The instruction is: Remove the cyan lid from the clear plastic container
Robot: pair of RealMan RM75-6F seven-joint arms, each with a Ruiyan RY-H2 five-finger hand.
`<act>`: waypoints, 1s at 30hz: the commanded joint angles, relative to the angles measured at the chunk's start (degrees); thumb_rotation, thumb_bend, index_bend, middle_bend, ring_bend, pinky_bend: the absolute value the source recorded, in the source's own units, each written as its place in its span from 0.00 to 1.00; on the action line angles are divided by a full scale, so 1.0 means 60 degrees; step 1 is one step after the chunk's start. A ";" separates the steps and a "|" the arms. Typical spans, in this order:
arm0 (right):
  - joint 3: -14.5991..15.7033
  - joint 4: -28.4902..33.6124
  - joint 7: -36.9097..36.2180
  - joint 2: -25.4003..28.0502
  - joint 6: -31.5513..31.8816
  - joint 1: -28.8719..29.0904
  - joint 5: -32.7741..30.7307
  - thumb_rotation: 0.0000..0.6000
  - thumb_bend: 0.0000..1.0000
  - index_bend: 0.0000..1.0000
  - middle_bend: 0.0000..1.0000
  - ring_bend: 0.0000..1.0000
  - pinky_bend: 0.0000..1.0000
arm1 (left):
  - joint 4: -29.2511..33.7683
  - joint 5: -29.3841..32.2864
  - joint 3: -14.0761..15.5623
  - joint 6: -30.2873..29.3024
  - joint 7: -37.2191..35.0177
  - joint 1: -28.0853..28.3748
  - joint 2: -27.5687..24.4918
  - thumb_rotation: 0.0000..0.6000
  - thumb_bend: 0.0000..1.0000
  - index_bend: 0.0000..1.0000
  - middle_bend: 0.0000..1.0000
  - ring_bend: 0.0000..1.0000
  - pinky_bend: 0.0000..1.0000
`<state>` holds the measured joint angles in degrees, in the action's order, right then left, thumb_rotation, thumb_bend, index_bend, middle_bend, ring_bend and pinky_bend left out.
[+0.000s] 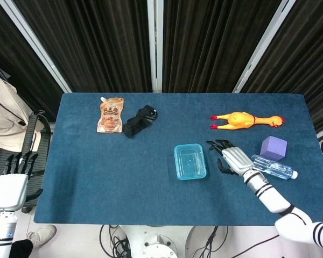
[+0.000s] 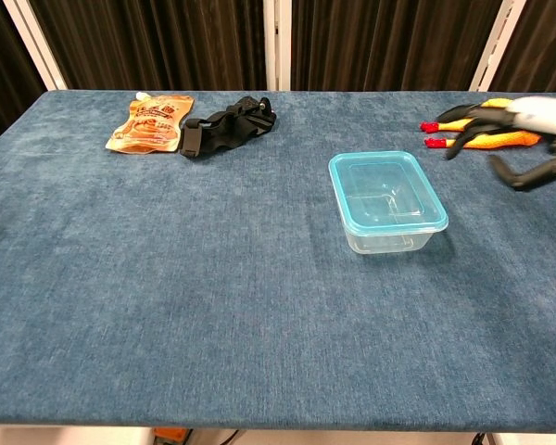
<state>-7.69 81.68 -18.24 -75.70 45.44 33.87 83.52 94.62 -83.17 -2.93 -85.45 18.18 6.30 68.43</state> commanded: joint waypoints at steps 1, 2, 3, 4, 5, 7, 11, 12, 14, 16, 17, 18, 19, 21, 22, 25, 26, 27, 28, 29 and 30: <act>-0.0101 -0.0465 -0.0385 -0.0471 -0.0391 0.0371 -0.0198 1.00 0.69 0.00 0.22 0.03 0.00 | -0.0015 0.0024 -0.0012 0.0024 -0.0017 0.0010 0.0001 1.00 0.00 0.10 0.05 0.00 0.00; -0.0107 -0.0543 -0.0565 -0.0597 -0.0473 0.0478 -0.0184 1.00 0.69 0.00 0.22 0.03 0.00 | -0.0016 0.0041 -0.0017 0.0040 -0.0046 0.0012 -0.0001 1.00 0.00 0.10 0.05 0.00 0.00; -0.0107 -0.0575 -0.0711 -0.0675 -0.0527 0.0558 -0.0153 1.00 0.69 0.00 0.22 0.03 0.00 | -0.0017 0.0053 -0.0018 0.0058 -0.0063 0.0016 -0.0004 1.00 0.00 0.10 0.05 0.00 0.00; -0.0103 -0.0601 -0.0843 -0.0746 -0.0569 0.0640 -0.0101 1.00 0.69 0.00 0.22 0.03 0.00 | -0.0019 0.0066 -0.0017 0.0074 -0.0069 0.0017 -0.0009 1.00 0.00 0.10 0.05 0.00 0.00; -0.0092 -0.0629 -0.0990 -0.0838 -0.0609 0.0755 -0.0003 1.00 0.69 0.00 0.22 0.03 0.00 | -0.0029 0.0076 -0.0016 0.0088 -0.0070 0.0020 -0.0010 1.00 0.00 0.10 0.05 0.00 0.00; -0.0068 -0.0645 -0.1182 -0.0976 -0.0650 0.0933 0.0163 1.00 0.69 0.00 0.22 0.03 0.00 | -0.0035 0.0091 -0.0017 0.0106 -0.0082 0.0022 -0.0016 1.00 0.00 0.10 0.05 0.00 0.00; -0.0020 -0.0616 -0.1621 -0.1279 -0.0795 0.1400 0.0530 1.00 0.70 0.00 0.22 0.03 0.00 | -0.0059 0.0091 -0.0038 0.0159 -0.0173 0.0058 -0.0044 1.00 0.00 0.10 0.05 0.00 0.00; -0.0010 -0.0630 -0.1707 -0.1353 -0.0828 0.1507 0.0604 1.00 0.70 0.00 0.22 0.03 0.00 | -0.0067 0.0079 -0.0049 0.0180 -0.0185 0.0082 -0.0057 1.00 0.00 0.10 0.05 0.00 0.00; 0.0030 -0.0719 -0.1835 -0.1540 -0.0911 0.1756 0.0771 1.00 0.70 0.00 0.22 0.03 0.00 | -0.0079 0.0035 -0.0089 0.0278 -0.0233 0.0181 -0.0081 1.00 0.00 0.10 0.05 0.00 0.00; 0.0076 -0.0834 -0.1848 -0.1695 -0.0980 0.1950 0.0884 1.00 0.71 0.00 0.22 0.03 0.00 | -0.0067 -0.0010 -0.0130 0.0440 -0.0270 0.0320 -0.0112 1.00 0.00 0.10 0.05 0.00 0.00; 0.0112 -0.0897 -0.1832 -0.1776 -0.1029 0.2060 0.0931 1.00 0.72 0.00 0.22 0.03 0.00 | -0.0048 -0.0048 -0.0163 0.0576 -0.0288 0.0440 -0.0136 1.00 0.00 0.10 0.05 0.00 0.00; 0.0131 -0.0929 -0.1822 -0.1824 -0.1061 0.2132 0.0944 1.00 0.72 0.00 0.22 0.03 0.00 | -0.0026 -0.0082 -0.0197 0.0688 -0.0300 0.0545 -0.0153 1.00 0.00 0.10 0.05 0.00 0.00; 0.0141 -0.0951 -0.1823 -0.1869 -0.1088 0.2199 0.0945 1.00 0.72 0.00 0.22 0.03 0.00 | -0.0006 -0.0120 -0.0241 0.0803 -0.0325 0.0661 -0.0163 1.00 0.00 0.10 0.05 0.00 0.00; 0.0161 -0.0956 -0.1837 -0.1962 -0.1104 0.2335 0.0962 1.00 0.72 0.00 0.22 0.03 0.00 | 0.0042 -0.0208 -0.0344 0.1101 -0.0350 0.0960 -0.0162 1.00 0.00 0.10 0.05 0.00 0.00; 0.0183 -0.0944 -0.1821 -0.1978 -0.1098 0.2386 0.0990 1.00 0.72 0.00 0.21 0.03 0.00 | 0.0069 -0.0257 -0.0388 0.1236 -0.0327 0.1102 -0.0152 1.00 0.00 0.10 0.05 0.00 0.00; 0.0212 -0.0863 -0.1534 -0.1888 -0.0863 0.2389 0.0992 1.00 0.67 0.00 0.17 0.01 0.00 | 0.0298 -0.0344 -0.0503 0.1812 -0.0185 0.1605 -0.0109 1.00 0.00 0.10 0.05 0.00 0.00; 0.0213 -0.0801 -0.1307 -0.1787 -0.0715 0.2309 0.0915 1.00 0.63 0.00 0.15 0.00 0.00 | 0.0467 -0.0342 -0.0539 0.2110 -0.0103 0.1829 -0.0088 1.00 0.00 0.10 0.05 0.00 0.00; 0.0214 -0.0732 -0.1083 -0.1677 -0.0606 0.2228 0.0828 1.00 0.54 0.00 0.12 0.00 0.00 | 0.0596 -0.0369 -0.0556 0.2348 -0.0071 0.2010 -0.0065 1.00 0.00 0.10 0.05 0.00 0.00; 0.0206 -0.0642 -0.0819 -0.1546 -0.0480 0.2126 0.0714 1.00 0.44 0.00 0.09 0.00 0.00 | 0.0716 -0.0402 -0.0569 0.2592 -0.0052 0.2197 -0.0025 1.00 0.00 0.10 0.05 0.00 0.00; 0.0191 -0.0470 -0.0418 -0.1332 -0.0265 0.1958 0.0549 1.00 0.35 0.00 0.06 0.00 0.00 | 0.0856 -0.0456 -0.0572 0.2942 -0.0033 0.2458 0.0051 1.00 0.00 0.10 0.05 0.00 0.00; 0.0173 -0.0305 -0.0102 -0.1155 -0.0052 0.1800 0.0413 1.00 0.32 0.00 0.04 0.00 0.00 | 0.0947 -0.0502 -0.0568 0.3213 -0.0029 0.2659 0.0123 1.00 0.00 0.10 0.05 0.00 0.00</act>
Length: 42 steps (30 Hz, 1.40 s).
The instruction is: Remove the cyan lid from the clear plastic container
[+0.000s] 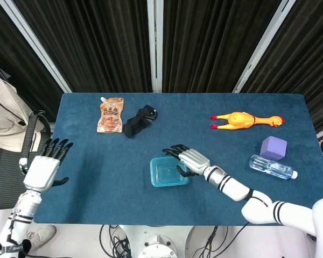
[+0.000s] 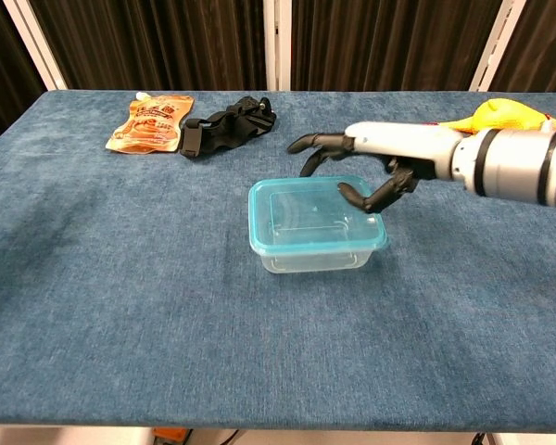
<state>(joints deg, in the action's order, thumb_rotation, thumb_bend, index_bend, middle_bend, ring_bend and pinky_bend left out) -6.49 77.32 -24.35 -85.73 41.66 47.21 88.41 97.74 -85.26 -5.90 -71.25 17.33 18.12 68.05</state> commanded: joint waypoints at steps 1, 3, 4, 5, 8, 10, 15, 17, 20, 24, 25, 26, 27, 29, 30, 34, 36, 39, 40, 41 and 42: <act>-0.0057 0.0681 0.1335 0.0772 0.0917 -0.0663 -0.0592 1.00 0.29 0.00 0.02 0.00 0.00 | 0.0519 -0.0219 -0.0060 0.1213 0.0135 0.0964 0.0315 1.00 0.00 0.10 0.05 0.00 0.00; -0.0087 0.1147 0.1916 0.1206 0.1430 -0.1048 -0.0884 1.00 0.26 0.00 0.00 0.00 0.00 | 0.0610 -0.0317 -0.0038 0.1751 0.0194 0.1380 0.0568 1.00 0.00 0.10 0.05 0.00 0.00; -0.0098 0.1477 0.2266 0.1507 0.1775 -0.1306 -0.1058 1.00 0.25 0.00 0.00 0.00 0.00 | 0.0645 -0.0357 -0.0039 0.2077 0.0245 0.1650 0.0790 1.00 0.00 0.09 0.05 0.00 0.00; -0.0100 0.1718 0.2503 0.1729 0.2033 -0.1494 -0.1167 1.00 0.25 0.00 0.00 0.00 0.00 | 0.0662 -0.0372 -0.0051 0.2312 0.0294 0.1853 0.0973 1.00 0.00 0.09 0.05 0.00 0.00; -0.0063 0.2408 0.3180 0.2405 0.2806 -0.2061 -0.1407 1.00 0.23 0.00 0.00 0.00 0.00 | 0.0600 -0.0351 -0.0196 0.2926 0.0441 0.2506 0.1749 1.00 0.00 0.09 0.05 0.00 0.00; -0.0022 0.2733 0.3476 0.2747 0.3196 -0.2357 -0.1487 1.00 0.23 0.00 0.00 0.00 0.00 | 0.0441 -0.0273 -0.0337 0.3214 0.0559 0.2886 0.2286 1.00 0.00 0.09 0.05 0.00 0.00; 0.0136 0.3315 0.3783 0.3420 0.3959 -0.3023 -0.1537 1.00 0.22 0.00 0.00 0.00 0.00 | -0.0208 0.0373 -0.0782 0.3924 0.1013 0.3861 0.3781 1.00 0.00 0.08 0.05 0.00 0.00; 0.0203 0.3413 0.3749 0.3565 0.4177 -0.3232 -0.1482 1.00 0.22 0.00 0.00 0.00 0.00 | -0.0624 0.0763 -0.0961 0.4090 0.1206 0.4188 0.4404 1.00 0.00 0.08 0.05 0.00 0.00; 0.0279 0.3464 0.3606 0.3686 0.4383 -0.3454 -0.1380 1.00 0.22 0.00 0.00 0.00 0.00 | -0.1220 0.1414 -0.1188 0.4256 0.1550 0.4576 0.5111 1.00 0.00 0.08 0.05 0.00 0.00; 0.0334 0.3399 0.3404 0.3712 0.4493 -0.3616 -0.1259 1.00 0.22 0.00 0.00 0.00 0.00 | -0.1723 0.2471 -0.1444 0.4391 0.2037 0.4970 0.5717 1.00 0.00 0.08 0.04 0.00 0.00; 0.0335 0.3378 0.3371 0.3704 0.4510 -0.3637 -0.1230 1.00 0.22 0.00 0.00 0.00 0.00 | -0.1803 0.2722 -0.1502 0.4418 0.2108 0.5051 0.5817 1.00 0.00 0.08 0.04 0.00 0.00; 0.0338 0.3350 0.3324 0.3688 0.4531 -0.3663 -0.1190 1.00 0.22 0.00 0.00 0.00 0.00 | -0.1905 0.3041 -0.1575 0.4421 0.2206 0.5148 0.5927 1.00 0.00 0.08 0.04 0.00 0.00; 0.0341 0.3333 0.3279 0.3674 0.4537 -0.3679 -0.1161 1.00 0.22 0.00 0.00 0.00 0.00 | -0.1982 0.3232 -0.1624 0.4381 0.2311 0.5218 0.5989 1.00 0.00 0.08 0.04 0.00 0.00; 0.0348 0.3280 0.3167 0.3631 0.4555 -0.3716 -0.1093 1.00 0.22 0.00 0.00 0.00 0.00 | -0.2147 0.3526 -0.1699 0.4181 0.2572 0.5338 0.6059 1.00 0.00 0.08 0.04 0.00 0.00; 0.0352 0.3248 0.3127 0.3611 0.4559 -0.3730 -0.1069 1.00 0.22 0.00 0.00 0.00 0.00 | -0.2189 0.3645 -0.1720 0.4083 0.2652 0.5359 0.6056 1.00 0.00 0.08 0.04 0.00 0.00; 0.0350 0.3115 0.2981 0.3544 0.4553 -0.3775 -0.1006 1.00 0.22 0.00 0.00 0.00 0.00 | -0.2120 0.4262 -0.1745 0.3900 0.2776 0.5355 0.5777 1.00 0.00 0.08 0.04 0.00 0.00; 0.0345 0.3055 0.2933 0.3510 0.4510 -0.3781 -0.1005 1.00 0.22 0.00 0.00 0.00 0.00 | -0.2046 0.4620 -0.1732 0.3902 0.2891 0.5401 0.5578 1.00 0.00 0.08 0.04 0.00 0.00; 0.0344 0.3003 0.2889 0.3458 0.4436 -0.3761 -0.0949 1.00 0.22 0.00 0.00 0.00 0.00 | -0.1845 0.5144 -0.1747 0.3914 0.2985 0.5499 0.5338 1.00 0.00 0.08 0.04 0.00 0.00; 0.0347 0.2994 0.2880 0.3442 0.4433 -0.3761 -0.0918 1.00 0.22 0.00 0.00 0.00 0.00 | -0.1768 0.5273 -0.1742 0.3923 0.2984 0.5531 0.5286 1.00 0.00 0.08 0.04 0.00 0.00; 0.0355 0.2986 0.2873 0.3430 0.4430 -0.3765 -0.0878 1.00 0.22 0.00 0.00 0.00 0.00 | -0.1657 0.5422 -0.1715 0.3972 0.2990 0.5588 0.5210 1.00 0.00 0.08 0.04 0.00 0.00; 0.0363 0.2987 0.2870 0.3428 0.4431 -0.3771 -0.0848 1.00 0.22 0.00 0.00 0.00 0.00 | -0.1575 0.5522 -0.1691 0.4010 0.3003 0.5640 0.5161 1.00 0.00 0.07 0.04 0.00 0.00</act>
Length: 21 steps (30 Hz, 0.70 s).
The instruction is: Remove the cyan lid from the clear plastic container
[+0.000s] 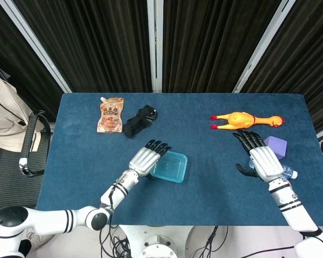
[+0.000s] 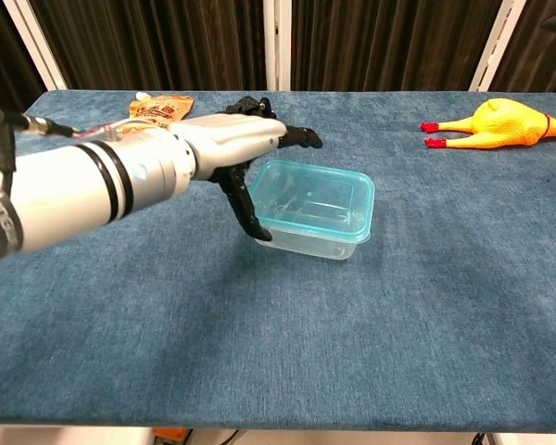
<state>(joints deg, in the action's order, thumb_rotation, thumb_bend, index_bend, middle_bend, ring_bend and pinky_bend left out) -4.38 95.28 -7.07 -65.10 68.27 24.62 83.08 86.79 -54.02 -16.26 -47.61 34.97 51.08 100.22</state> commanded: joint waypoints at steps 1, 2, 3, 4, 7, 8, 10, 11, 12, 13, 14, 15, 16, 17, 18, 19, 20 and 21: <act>0.0016 -0.0006 -0.0011 -0.0011 0.0003 -0.0014 0.0066 1.00 0.22 0.00 0.00 0.00 0.00 | 0.0320 0.0412 0.0062 0.0102 0.0097 0.0212 -0.0235 1.00 0.00 0.07 0.04 0.00 0.00; 0.0023 -0.0004 -0.0008 -0.0012 0.0014 -0.0028 0.0095 1.00 0.22 0.00 0.00 0.00 0.00 | 0.0384 0.0551 0.0088 0.0144 0.0174 0.0325 -0.0266 1.00 0.00 0.07 0.03 0.00 0.00; 0.0027 -0.0001 -0.0008 -0.0011 0.0021 -0.0038 0.0112 1.00 0.22 0.00 0.00 0.00 0.00 | 0.0398 0.0677 0.0078 0.0177 0.0220 0.0427 -0.0266 1.00 0.00 0.06 0.03 0.00 0.00; 0.0029 0.0002 -0.0012 -0.0013 0.0031 -0.0049 0.0129 1.00 0.22 0.00 0.00 0.00 0.00 | 0.0378 0.0843 0.0052 0.0207 0.0264 0.0539 -0.0246 1.00 0.00 0.06 0.03 0.00 0.00; 0.0029 -0.0013 -0.0073 -0.0051 0.0073 -0.0079 0.0194 1.00 0.22 0.00 0.00 0.00 0.00 | 0.0254 0.1654 -0.0013 0.0429 0.0503 0.1000 -0.0219 1.00 0.00 0.05 0.02 0.00 0.00; 0.0031 -0.0035 -0.0113 -0.0076 0.0090 -0.0090 0.0227 1.00 0.22 0.00 0.00 0.00 0.00 | 0.0206 0.2030 -0.0032 0.0516 0.0609 0.1199 -0.0237 1.00 0.00 0.05 0.02 0.00 0.00; 0.0047 -0.0074 -0.0162 -0.0106 0.0103 -0.0106 0.0279 1.00 0.22 0.00 0.00 0.00 0.00 | 0.0147 0.2506 -0.0048 0.0539 0.0740 0.1467 -0.0242 1.00 0.00 0.05 0.02 0.00 0.00; 0.0067 -0.0094 -0.0181 -0.0117 0.0102 -0.0118 0.0312 1.00 0.22 0.00 0.00 0.00 0.00 | 0.0118 0.2751 -0.0039 0.0527 0.0815 0.1623 -0.0254 1.00 0.00 0.05 0.02 0.00 0.00; 0.0085 -0.0102 -0.0190 -0.0119 0.0093 -0.0124 0.0338 1.00 0.22 0.00 0.00 0.00 0.00 | 0.0106 0.2920 -0.0032 0.0505 0.0850 0.1722 -0.0268 1.00 0.00 0.05 0.02 0.00 0.00; 0.0107 -0.0104 -0.0201 -0.0116 0.0078 -0.0130 0.0365 1.00 0.22 0.00 0.00 0.00 0.00 | 0.0108 0.3084 -0.0014 0.0483 0.0884 0.1811 -0.0293 1.00 0.00 0.05 0.02 0.00 0.00; 0.0134 -0.0107 -0.0215 -0.0115 0.0069 -0.0137 0.0412 1.00 0.22 0.00 0.00 0.00 0.00 | 0.0128 0.3287 0.0024 0.0466 0.0918 0.1914 -0.0344 1.00 0.00 0.05 0.02 0.00 0.00; 0.0154 -0.0113 -0.0217 -0.0116 0.0069 -0.0140 0.0458 1.00 0.22 0.00 0.00 0.00 0.00 | 0.0150 0.3430 0.0054 0.0455 0.0930 0.1981 -0.0386 1.00 0.00 0.05 0.02 0.00 0.00; 0.0180 -0.0124 -0.0216 -0.0122 0.0083 -0.0146 0.0531 1.00 0.22 0.00 0.00 0.00 0.00 | 0.0184 0.3607 0.0099 0.0446 0.0933 0.2061 -0.0441 1.00 0.00 0.05 0.02 0.00 0.00; 0.0200 -0.0133 -0.0215 -0.0136 0.0102 -0.0153 0.0593 1.00 0.22 0.00 0.00 0.00 0.00 | 0.0208 0.3732 0.0133 0.0443 0.0930 0.2119 -0.0479 1.00 0.00 0.05 0.02 0.00 0.00; 0.0221 -0.0141 -0.0216 -0.0155 0.0120 -0.0158 0.0654 1.00 0.22 0.00 0.00 0.00 0.00 | 0.0231 0.3841 0.0163 0.0444 0.0913 0.2172 -0.0513 1.00 0.00 0.05 0.02 0.00 0.00; 0.0245 -0.0149 -0.0219 -0.0177 0.0130 -0.0158 0.0723 1.00 0.22 0.00 0.00 0.00 0.00 | 0.0247 0.3937 0.0187 0.0449 0.0883 0.2222 -0.0540 1.00 0.00 0.05 0.02 0.00 0.00; 0.0282 -0.0166 -0.0234 -0.0218 0.0153 -0.0151 0.0847 1.00 0.22 0.00 0.00 0.00 0.00 | 0.0247 0.4041 0.0215 0.0450 0.0830 0.2282 -0.0560 1.00 0.00 0.05 0.02 0.00 0.00; 0.0312 -0.0189 -0.0249 -0.0258 0.0163 -0.0143 0.0942 1.00 0.22 0.00 0.00 0.00 0.00 | 0.0226 0.4105 0.0238 0.0452 0.0788 0.2326 -0.0562 1.00 0.00 0.06 0.02 0.00 0.00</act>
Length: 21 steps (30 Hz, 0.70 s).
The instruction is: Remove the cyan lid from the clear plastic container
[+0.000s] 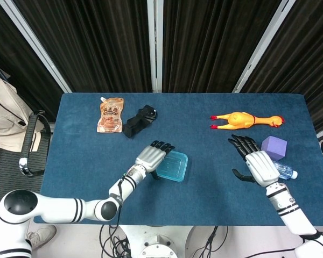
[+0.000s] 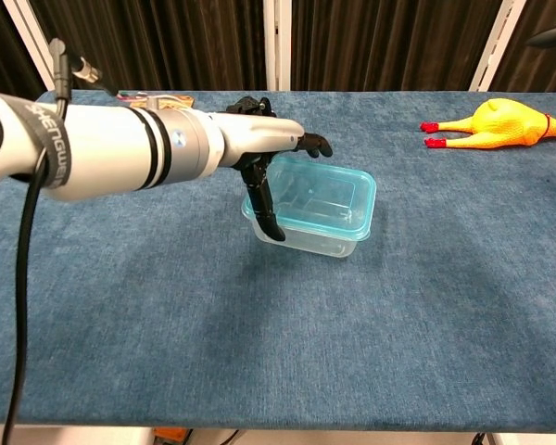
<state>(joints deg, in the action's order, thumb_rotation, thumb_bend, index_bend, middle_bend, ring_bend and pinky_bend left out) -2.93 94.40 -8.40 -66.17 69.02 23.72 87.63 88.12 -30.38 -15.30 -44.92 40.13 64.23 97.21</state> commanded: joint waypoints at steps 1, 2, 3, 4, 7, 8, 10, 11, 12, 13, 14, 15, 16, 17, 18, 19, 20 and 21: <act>0.0108 -0.0064 -0.0023 -0.0124 0.0039 0.0019 0.0278 1.00 0.22 0.00 0.00 0.00 0.00 | -0.0034 0.0232 0.0105 0.0000 -0.0106 0.0179 -0.0057 1.00 0.00 0.07 0.03 0.00 0.00; 0.0164 -0.0108 -0.0012 -0.0198 0.0052 0.0039 0.0444 1.00 0.22 0.00 0.00 0.00 0.00 | -0.0111 0.0264 0.0116 -0.0073 -0.0164 0.0227 -0.0021 1.00 0.00 0.10 0.06 0.00 0.00; 0.0201 -0.0170 -0.0011 -0.0294 0.0097 0.0050 0.0583 1.00 0.22 0.00 0.00 0.00 0.00 | -0.0190 0.0237 0.0120 -0.0193 -0.0218 0.0243 0.0039 1.00 0.00 0.14 0.11 0.02 0.02; 0.0240 -0.0260 -0.0013 -0.0419 0.0142 0.0062 0.0729 1.00 0.23 0.00 0.00 0.00 0.00 | -0.0270 0.0209 0.0143 -0.0314 -0.0250 0.0257 0.0103 1.00 0.00 0.19 0.16 0.06 0.05; 0.0367 -0.0714 -0.0154 -0.1046 0.0350 0.0140 0.1295 1.00 0.23 0.00 0.00 0.00 0.00 | -0.0413 0.0304 0.0242 -0.0430 -0.0302 0.0333 0.0204 1.00 0.00 0.29 0.28 0.16 0.18; 0.0435 -0.0979 -0.0207 -0.1368 0.0393 0.0192 0.1521 1.00 0.23 0.00 0.00 0.00 0.00 | -0.0452 0.0336 0.0277 -0.0469 -0.0297 0.0374 0.0225 1.00 0.00 0.30 0.29 0.17 0.20; 0.0465 -0.1451 -0.0158 -0.1948 0.0470 0.0262 0.1747 1.00 0.21 0.00 0.00 0.00 0.00 | -0.0506 0.0350 0.0323 -0.0565 -0.0289 0.0423 0.0272 1.00 0.00 0.31 0.30 0.18 0.21; 0.0424 -0.1818 -0.0040 -0.2403 0.0568 0.0295 0.1836 1.00 0.19 0.00 0.00 0.00 0.00 | -0.0528 0.0367 0.0338 -0.0623 -0.0307 0.0443 0.0303 1.00 0.00 0.31 0.30 0.18 0.21; 0.0379 -0.2113 0.0047 -0.2768 0.0657 0.0318 0.1890 1.00 0.15 0.00 0.00 0.00 0.00 | -0.0538 0.0394 0.0338 -0.0654 -0.0336 0.0453 0.0324 1.00 0.00 0.31 0.30 0.18 0.21; 0.0332 -0.2417 0.0131 -0.3132 0.0757 0.0345 0.1950 1.00 0.11 0.00 0.00 0.00 0.00 | -0.0543 0.0432 0.0340 -0.0670 -0.0362 0.0464 0.0339 1.00 0.00 0.31 0.30 0.18 0.21; 0.0279 -0.2846 0.0220 -0.3610 0.0897 0.0391 0.2047 1.00 0.09 0.00 0.00 0.00 0.00 | -0.0541 0.0474 0.0342 -0.0679 -0.0390 0.0482 0.0346 1.00 0.00 0.31 0.30 0.18 0.21; 0.0255 -0.3170 0.0276 -0.3941 0.0984 0.0434 0.2128 1.00 0.07 0.00 0.00 0.00 0.00 | -0.0537 0.0492 0.0346 -0.0692 -0.0411 0.0492 0.0351 1.00 0.00 0.31 0.30 0.18 0.21; 0.0232 -0.3492 0.0314 -0.4252 0.1068 0.0481 0.2204 1.00 0.06 0.00 0.00 0.00 0.00 | -0.0531 0.0507 0.0355 -0.0712 -0.0423 0.0504 0.0354 1.00 0.00 0.31 0.30 0.18 0.21; 0.0186 -0.3938 0.0336 -0.4660 0.1208 0.0545 0.2296 1.00 0.06 0.00 0.00 0.00 0.00 | -0.0515 0.0527 0.0368 -0.0736 -0.0430 0.0521 0.0353 1.00 0.00 0.31 0.30 0.18 0.21; 0.0158 -0.4273 0.0341 -0.4943 0.1297 0.0594 0.2352 1.00 0.05 0.00 0.00 0.00 0.00 | -0.0497 0.0537 0.0374 -0.0753 -0.0438 0.0533 0.0351 1.00 0.00 0.31 0.30 0.18 0.21; 0.0133 -0.4595 0.0321 -0.5209 0.1387 0.0640 0.2398 1.00 0.05 0.00 0.00 0.00 0.00 | -0.0479 0.0544 0.0380 -0.0773 -0.0443 0.0546 0.0349 1.00 0.00 0.31 0.30 0.18 0.21; 0.0098 -0.5015 0.0257 -0.5545 0.1516 0.0697 0.2446 1.00 0.05 0.00 0.00 0.00 0.00 | -0.0454 0.0548 0.0391 -0.0798 -0.0445 0.0565 0.0347 1.00 0.00 0.31 0.30 0.18 0.21; 0.0085 -0.5308 0.0192 -0.5767 0.1581 0.0740 0.2467 1.00 0.05 0.00 0.00 0.00 0.00 | -0.0437 0.0546 0.0399 -0.0818 -0.0448 0.0577 0.0347 1.00 0.00 0.31 0.30 0.18 0.21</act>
<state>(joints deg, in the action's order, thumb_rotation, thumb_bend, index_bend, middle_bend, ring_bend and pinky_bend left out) -1.72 68.27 -7.21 -95.50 76.10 26.87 100.81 85.48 -27.11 -12.93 -49.81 37.45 67.67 99.30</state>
